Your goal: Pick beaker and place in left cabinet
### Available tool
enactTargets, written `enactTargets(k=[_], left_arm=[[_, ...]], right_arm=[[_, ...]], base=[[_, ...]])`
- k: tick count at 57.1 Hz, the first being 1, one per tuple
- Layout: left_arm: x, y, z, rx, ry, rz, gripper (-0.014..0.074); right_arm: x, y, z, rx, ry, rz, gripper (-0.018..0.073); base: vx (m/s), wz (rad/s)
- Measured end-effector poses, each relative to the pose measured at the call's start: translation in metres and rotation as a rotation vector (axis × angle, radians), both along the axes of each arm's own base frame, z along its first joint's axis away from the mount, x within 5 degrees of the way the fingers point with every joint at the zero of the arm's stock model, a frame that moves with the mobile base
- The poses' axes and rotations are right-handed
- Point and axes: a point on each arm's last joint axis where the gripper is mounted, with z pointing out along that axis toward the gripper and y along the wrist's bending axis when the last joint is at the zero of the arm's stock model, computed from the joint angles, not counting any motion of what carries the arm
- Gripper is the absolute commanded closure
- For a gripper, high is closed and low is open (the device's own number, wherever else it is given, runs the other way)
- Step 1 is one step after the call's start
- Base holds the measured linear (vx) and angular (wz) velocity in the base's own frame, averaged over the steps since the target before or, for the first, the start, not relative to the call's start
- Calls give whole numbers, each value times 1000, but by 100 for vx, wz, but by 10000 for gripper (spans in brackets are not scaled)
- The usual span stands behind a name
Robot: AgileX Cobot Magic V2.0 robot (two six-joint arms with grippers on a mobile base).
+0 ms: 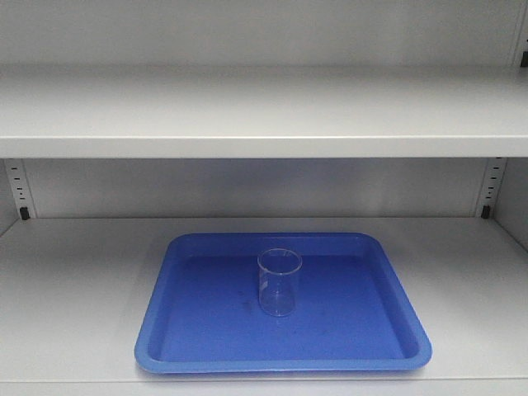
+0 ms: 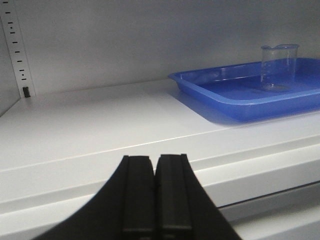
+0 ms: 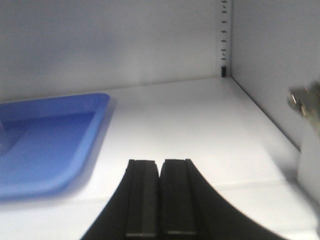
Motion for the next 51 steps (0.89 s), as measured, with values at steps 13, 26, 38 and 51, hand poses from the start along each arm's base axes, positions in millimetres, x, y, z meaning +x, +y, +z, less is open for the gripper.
enactTargets(k=[13,26,38,51], left_arm=[[0,0,0,0,0,0,595],[0,0,0,0,0,0,595],[0,0,0,0,0,0,595],[0,0,0,0,0,0,595]], right_arm=[[-29,-2,-62,32,-34,-35,565],[-36,-3,-74,32,-7,-54,565],[-36,-3,-76,29,13,-56,565],[-36,-3,-76,29,15,-56,565]], base=[[0,0],[0,0],[0,0],[0,0]])
